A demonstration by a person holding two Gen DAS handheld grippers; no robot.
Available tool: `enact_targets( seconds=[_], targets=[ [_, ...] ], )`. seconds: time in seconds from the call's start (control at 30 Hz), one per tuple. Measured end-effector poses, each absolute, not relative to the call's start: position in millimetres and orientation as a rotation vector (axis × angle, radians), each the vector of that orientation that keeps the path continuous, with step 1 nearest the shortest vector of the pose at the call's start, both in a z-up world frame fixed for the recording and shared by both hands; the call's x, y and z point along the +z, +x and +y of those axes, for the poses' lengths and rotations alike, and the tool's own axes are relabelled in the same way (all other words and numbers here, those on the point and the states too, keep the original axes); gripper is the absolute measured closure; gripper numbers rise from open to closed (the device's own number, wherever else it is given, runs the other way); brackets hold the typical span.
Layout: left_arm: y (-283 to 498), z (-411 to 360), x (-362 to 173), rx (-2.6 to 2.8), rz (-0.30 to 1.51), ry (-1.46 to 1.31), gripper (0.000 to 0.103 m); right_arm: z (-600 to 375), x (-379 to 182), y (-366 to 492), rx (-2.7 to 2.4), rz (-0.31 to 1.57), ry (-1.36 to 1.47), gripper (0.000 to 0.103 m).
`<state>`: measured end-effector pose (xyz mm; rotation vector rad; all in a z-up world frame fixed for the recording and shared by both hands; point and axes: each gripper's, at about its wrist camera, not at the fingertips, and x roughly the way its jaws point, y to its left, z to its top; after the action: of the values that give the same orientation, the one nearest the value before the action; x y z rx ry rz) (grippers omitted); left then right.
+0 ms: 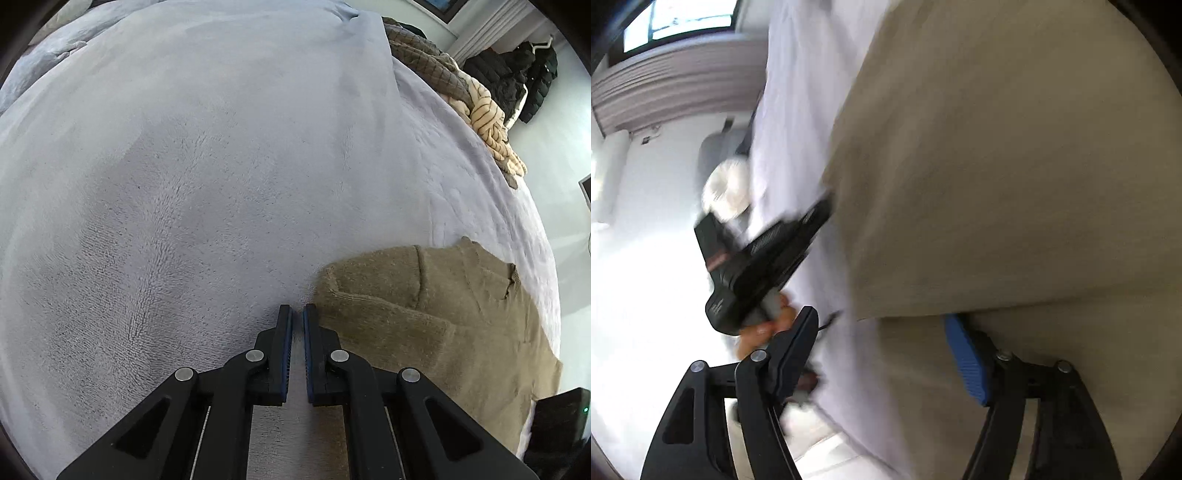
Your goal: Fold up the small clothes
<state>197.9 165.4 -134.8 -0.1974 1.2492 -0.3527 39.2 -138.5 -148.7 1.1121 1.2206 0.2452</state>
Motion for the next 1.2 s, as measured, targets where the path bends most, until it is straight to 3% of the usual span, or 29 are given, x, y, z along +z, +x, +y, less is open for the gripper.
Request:
enact_targets(
  seconds=[0.27,0.3,0.33,0.37,0.57,0.67,0.77,0.87,0.9,0.93,0.97,1.03,1.07,1.1,1.13,1.2],
  targets=[
    [186,157,-109,-0.360,1.195,-0.192,0.095,-309,-135,-29,-0.249,0.980,1.262,0.029],
    [183,153,-103,-0.370,1.180,-0.182,0.095,-315,-138,-26,-0.261,0.972,1.280,0.037],
    [180,146,-96,-0.387,1.161,-0.164,0.095,-316,-137,-17,-0.267,0.976,1.280,0.074],
    [177,140,-93,-0.399,1.150,-0.140,0.095,-318,-135,-5,-0.253,0.993,1.242,0.096],
    [172,101,-121,-0.298,1.182,0.069,0.095,-293,-49,54,-0.077,0.914,0.707,0.095],
    [175,111,-128,-0.251,1.185,-0.003,0.095,-307,-64,58,-0.171,0.979,0.653,0.095],
    [179,114,-121,-0.240,1.192,0.001,0.095,-332,-104,48,-0.324,1.108,0.722,0.090],
    [176,120,-106,-0.204,1.159,0.038,0.095,-350,-103,17,-0.323,1.042,0.888,0.083],
    [175,123,-101,-0.210,1.152,0.041,0.095,-348,-99,13,-0.310,1.033,0.895,0.063],
    [174,126,-98,-0.217,1.154,0.042,0.095,-346,-97,6,-0.293,1.027,0.897,0.032],
    [172,127,-95,-0.219,1.160,0.049,0.094,-339,-95,2,-0.261,1.014,0.899,0.021],
    [168,129,-92,-0.223,1.162,0.070,0.094,-326,-91,-5,-0.227,1.001,0.886,0.017],
    [165,129,-90,-0.218,1.161,0.087,0.078,-317,-87,-7,-0.212,1.011,0.874,0.017],
    [162,130,-90,-0.207,1.163,0.105,0.018,-316,-86,-11,-0.203,1.014,0.874,0.017],
    [159,131,-90,-0.193,1.164,0.113,0.000,-312,-88,-13,-0.191,1.015,0.881,0.016],
    [149,134,-85,-0.189,1.131,0.129,0.002,-306,-91,-18,-0.165,1.025,0.900,0.016]
  ],
)
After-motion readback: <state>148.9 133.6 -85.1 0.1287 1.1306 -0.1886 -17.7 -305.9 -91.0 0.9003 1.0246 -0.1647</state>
